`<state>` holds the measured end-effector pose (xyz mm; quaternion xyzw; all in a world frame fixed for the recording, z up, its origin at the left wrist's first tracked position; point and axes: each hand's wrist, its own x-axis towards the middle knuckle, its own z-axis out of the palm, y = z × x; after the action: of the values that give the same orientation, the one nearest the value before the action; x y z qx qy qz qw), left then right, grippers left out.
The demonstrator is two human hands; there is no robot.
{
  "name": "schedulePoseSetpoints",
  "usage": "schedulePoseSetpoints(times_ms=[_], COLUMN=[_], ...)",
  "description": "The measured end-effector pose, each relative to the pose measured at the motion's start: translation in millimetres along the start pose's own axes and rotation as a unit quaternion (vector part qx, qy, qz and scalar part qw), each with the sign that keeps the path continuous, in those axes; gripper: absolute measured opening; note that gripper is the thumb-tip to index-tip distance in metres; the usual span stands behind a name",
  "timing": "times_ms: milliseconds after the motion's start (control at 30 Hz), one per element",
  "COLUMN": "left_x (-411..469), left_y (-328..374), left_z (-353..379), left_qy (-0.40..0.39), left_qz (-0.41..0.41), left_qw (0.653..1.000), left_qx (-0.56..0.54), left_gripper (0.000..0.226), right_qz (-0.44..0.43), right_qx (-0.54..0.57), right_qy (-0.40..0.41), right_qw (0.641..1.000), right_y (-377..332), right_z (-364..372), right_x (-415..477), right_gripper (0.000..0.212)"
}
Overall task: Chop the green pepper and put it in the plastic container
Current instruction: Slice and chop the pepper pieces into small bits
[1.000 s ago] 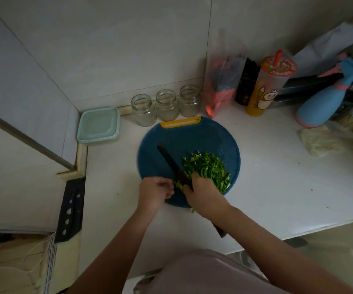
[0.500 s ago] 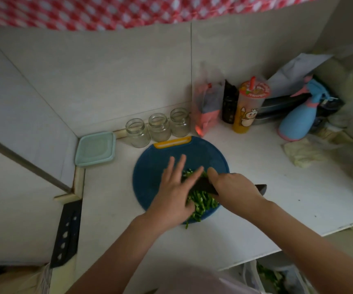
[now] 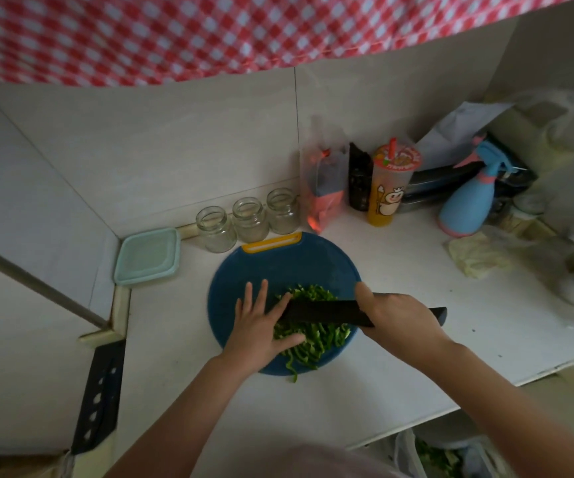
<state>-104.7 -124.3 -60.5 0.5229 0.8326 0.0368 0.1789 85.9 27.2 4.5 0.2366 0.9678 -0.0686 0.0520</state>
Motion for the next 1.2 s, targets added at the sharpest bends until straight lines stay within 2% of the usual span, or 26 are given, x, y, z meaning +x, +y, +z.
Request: schedulePoseSetpoints(times_ms=[100, 200, 233, 367, 433, 633, 800, 933, 1033, 1067, 1133, 1200], left_x=[4.7, 6.7, 6.6, 2.2, -2.0, -5.6, -3.4, 4.1, 7.1, 6.8, 6.5, 7.6], left_y=[-4.7, -11.4, -14.1, -15.2, -13.4, -12.0, -4.2, -0.8, 3.0, 4.1, 4.3, -0.5], left_z=[0.8, -5.1, -6.8, -8.7, -2.6, 11.3, 13.7, 12.7, -0.2, -5.7, -16.4, -23.3], left_qy=[-0.006, -0.002, -0.002, -0.049, -0.072, -0.067, -0.043, -0.030, -0.088, -0.083, -0.014, 0.102], left_qz=[-0.045, -0.112, -0.116, -0.032, 0.013, 0.023, 0.002, -0.048, -0.062, -0.057, -0.041, -0.030], left_qw=[0.998, 0.992, 0.991, 0.998, 0.997, 0.996, 0.999, 0.998, 0.991, 0.990, 0.989, 0.976], left_qx=[-0.048, -0.057, -0.065, -0.038, 0.000, 0.056, 0.022, -0.017, -0.078, -0.097, -0.142, -0.191], left_gripper=[0.112, 0.078, 0.077, 0.126, 0.137, 0.139, 0.134, 0.128, 0.120, 0.113, 0.087, 0.046], right_qz=[0.034, 0.093, 0.118, 0.204, 0.228, 0.271, 0.306, 0.322, 0.313, 0.308, 0.299, 0.294], right_qx=[0.022, 0.062, 0.080, 0.159, 0.178, 0.191, 0.217, 0.219, 0.197, 0.192, 0.180, 0.169], right_qy=[0.012, 0.049, 0.058, 0.077, 0.084, 0.110, 0.132, 0.123, 0.100, 0.092, 0.081, 0.072], right_qw=[0.999, 0.993, 0.988, 0.963, 0.954, 0.937, 0.917, 0.913, 0.924, 0.927, 0.933, 0.938], right_y=[9.9, 18.7, 21.2, 25.5, 26.5, 30.2, 38.3, 44.9, 45.9, 45.2, 43.3, 39.6], right_z=[1.5, 3.7, 5.0, 18.7, 28.4, 56.8, 69.9, 72.6, 75.4, 76.6, 79.6, 79.4], right_x=[-7.0, -14.4, -16.6, -18.6, -16.8, -12.1, -7.8, -5.6, -1.0, 0.7, 5.2, 9.6], right_gripper=[0.022, 0.028, 0.029, 0.032, 0.032, 0.027, 0.020, 0.017, 0.007, 0.001, 0.009, 0.015])
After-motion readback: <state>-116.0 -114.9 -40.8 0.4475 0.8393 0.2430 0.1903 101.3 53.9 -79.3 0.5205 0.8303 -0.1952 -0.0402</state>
